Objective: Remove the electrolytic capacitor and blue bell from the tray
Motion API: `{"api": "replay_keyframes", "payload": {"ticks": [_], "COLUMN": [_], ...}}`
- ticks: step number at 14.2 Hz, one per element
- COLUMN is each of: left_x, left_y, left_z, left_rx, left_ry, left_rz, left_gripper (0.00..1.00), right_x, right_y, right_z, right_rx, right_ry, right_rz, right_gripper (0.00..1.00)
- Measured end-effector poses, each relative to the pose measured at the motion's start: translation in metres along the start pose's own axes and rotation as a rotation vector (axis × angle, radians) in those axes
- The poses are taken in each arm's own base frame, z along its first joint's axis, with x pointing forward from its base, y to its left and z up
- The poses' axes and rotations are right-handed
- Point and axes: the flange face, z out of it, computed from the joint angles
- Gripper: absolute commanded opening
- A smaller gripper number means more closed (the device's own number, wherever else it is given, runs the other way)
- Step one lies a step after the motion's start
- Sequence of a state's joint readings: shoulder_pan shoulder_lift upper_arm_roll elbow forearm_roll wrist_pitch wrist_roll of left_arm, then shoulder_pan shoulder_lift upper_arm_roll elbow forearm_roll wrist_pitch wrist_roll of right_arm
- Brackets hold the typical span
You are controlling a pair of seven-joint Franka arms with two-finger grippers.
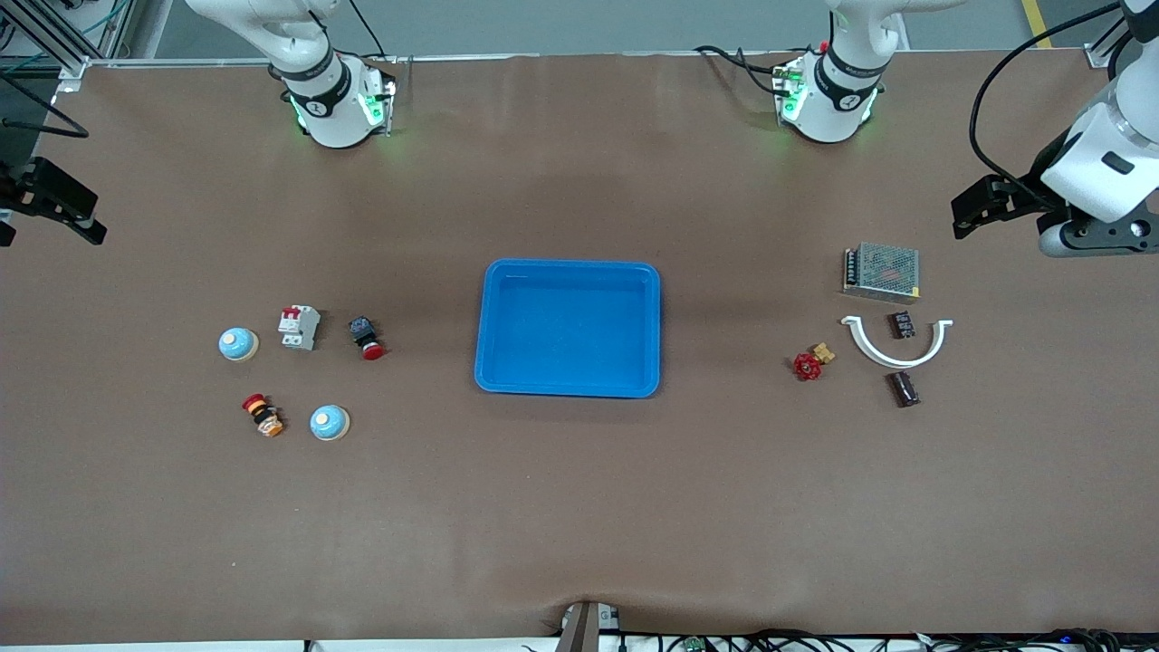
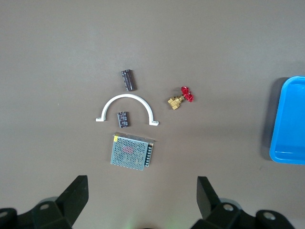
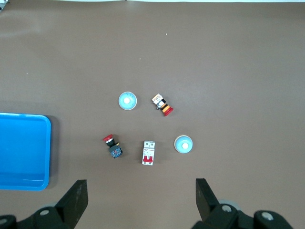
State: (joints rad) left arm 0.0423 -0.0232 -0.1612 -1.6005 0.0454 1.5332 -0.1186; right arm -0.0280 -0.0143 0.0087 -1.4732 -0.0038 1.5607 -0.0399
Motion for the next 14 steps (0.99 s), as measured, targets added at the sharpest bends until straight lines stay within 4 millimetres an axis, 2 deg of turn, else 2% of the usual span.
{"api": "replay_keyframes", "payload": {"ticks": [4, 14], "left_x": [0.0, -0.001], "left_y": [0.0, 0.004], "left_z": [-0.009, -0.017], "left_rx": [-0.002, -0.042], "left_ry": [0.019, 0.032], "left_rz": [-0.001, 0.041], "left_gripper": [1.0, 1.0], "right_x": [0.0, 0.0], "right_y": [-0.001, -0.006], "right_z": [0.007, 0.007], "right_rx": [0.002, 0.003], "right_ry": [-0.015, -0.019], "right_rz": [-0.007, -0.016], "right_gripper": [1.0, 1.0]}}
